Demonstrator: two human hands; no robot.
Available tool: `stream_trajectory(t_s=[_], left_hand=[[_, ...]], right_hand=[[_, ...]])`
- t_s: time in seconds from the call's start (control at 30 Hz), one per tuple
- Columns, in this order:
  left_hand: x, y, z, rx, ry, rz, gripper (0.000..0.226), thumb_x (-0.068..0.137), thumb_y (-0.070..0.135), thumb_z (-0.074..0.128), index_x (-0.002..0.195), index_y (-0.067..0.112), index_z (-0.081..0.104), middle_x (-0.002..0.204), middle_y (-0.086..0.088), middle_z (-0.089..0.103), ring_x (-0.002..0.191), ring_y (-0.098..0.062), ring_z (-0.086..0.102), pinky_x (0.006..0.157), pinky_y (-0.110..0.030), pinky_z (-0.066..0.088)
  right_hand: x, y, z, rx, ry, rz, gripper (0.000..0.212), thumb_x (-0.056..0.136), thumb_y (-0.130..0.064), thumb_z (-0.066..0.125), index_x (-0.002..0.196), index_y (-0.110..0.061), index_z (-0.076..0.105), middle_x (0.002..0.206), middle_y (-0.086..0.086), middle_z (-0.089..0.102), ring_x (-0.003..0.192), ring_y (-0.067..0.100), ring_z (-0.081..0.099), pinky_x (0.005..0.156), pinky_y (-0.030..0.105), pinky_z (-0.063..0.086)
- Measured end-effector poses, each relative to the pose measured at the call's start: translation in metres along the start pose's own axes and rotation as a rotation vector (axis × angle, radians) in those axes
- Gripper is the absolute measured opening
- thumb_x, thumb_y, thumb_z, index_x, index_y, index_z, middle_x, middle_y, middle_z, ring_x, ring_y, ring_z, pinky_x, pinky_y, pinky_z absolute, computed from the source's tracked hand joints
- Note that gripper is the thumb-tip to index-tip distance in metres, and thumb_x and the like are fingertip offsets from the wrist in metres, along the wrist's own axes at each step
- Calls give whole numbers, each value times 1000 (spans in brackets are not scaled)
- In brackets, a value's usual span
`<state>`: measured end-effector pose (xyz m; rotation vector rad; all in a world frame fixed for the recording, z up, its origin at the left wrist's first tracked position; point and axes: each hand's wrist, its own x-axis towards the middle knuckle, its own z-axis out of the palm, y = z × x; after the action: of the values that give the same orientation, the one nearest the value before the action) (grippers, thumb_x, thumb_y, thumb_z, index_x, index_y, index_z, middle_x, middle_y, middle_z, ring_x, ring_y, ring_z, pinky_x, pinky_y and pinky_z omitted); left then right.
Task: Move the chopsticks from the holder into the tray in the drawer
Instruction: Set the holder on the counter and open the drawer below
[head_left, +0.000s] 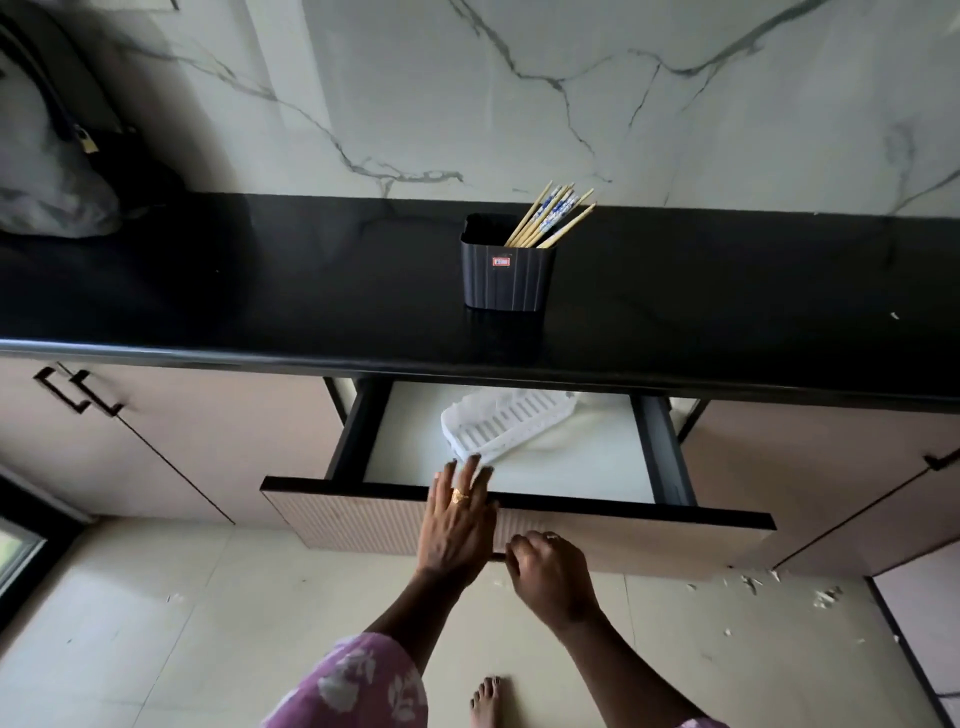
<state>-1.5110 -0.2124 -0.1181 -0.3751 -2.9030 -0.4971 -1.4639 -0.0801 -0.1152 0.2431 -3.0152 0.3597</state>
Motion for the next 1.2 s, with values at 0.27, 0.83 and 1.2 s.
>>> stream_trajectory(t_s=[0.27,0.83,1.2], left_hand=[[-51,15,-30,130,-276,-147,47,101,44,24,137,21,43,137,1,52,125,-23,48,105,-31,27],[-113,25,-59,85,-439,-197,49,100,50,25,120,16,56,126,-4,58,122,-23,49,102,-33,33],[-35,6,-42,-229,-537,-698,34,93,18,39,120,4,53,126,-14,57,114,-30,55,86,-31,45]], right_hand=[[-41,-1,-20,-14,233,-113,29,81,-20,46,97,-13,68,90,-2,69,82,15,65,84,23,47],[-96,-6,-53,19,-244,-174,28,93,-21,43,118,-22,56,118,-7,67,108,22,63,84,32,48],[-26,43,-61,42,-167,168,34,97,-42,39,105,-18,62,107,8,70,102,31,63,78,31,48]])
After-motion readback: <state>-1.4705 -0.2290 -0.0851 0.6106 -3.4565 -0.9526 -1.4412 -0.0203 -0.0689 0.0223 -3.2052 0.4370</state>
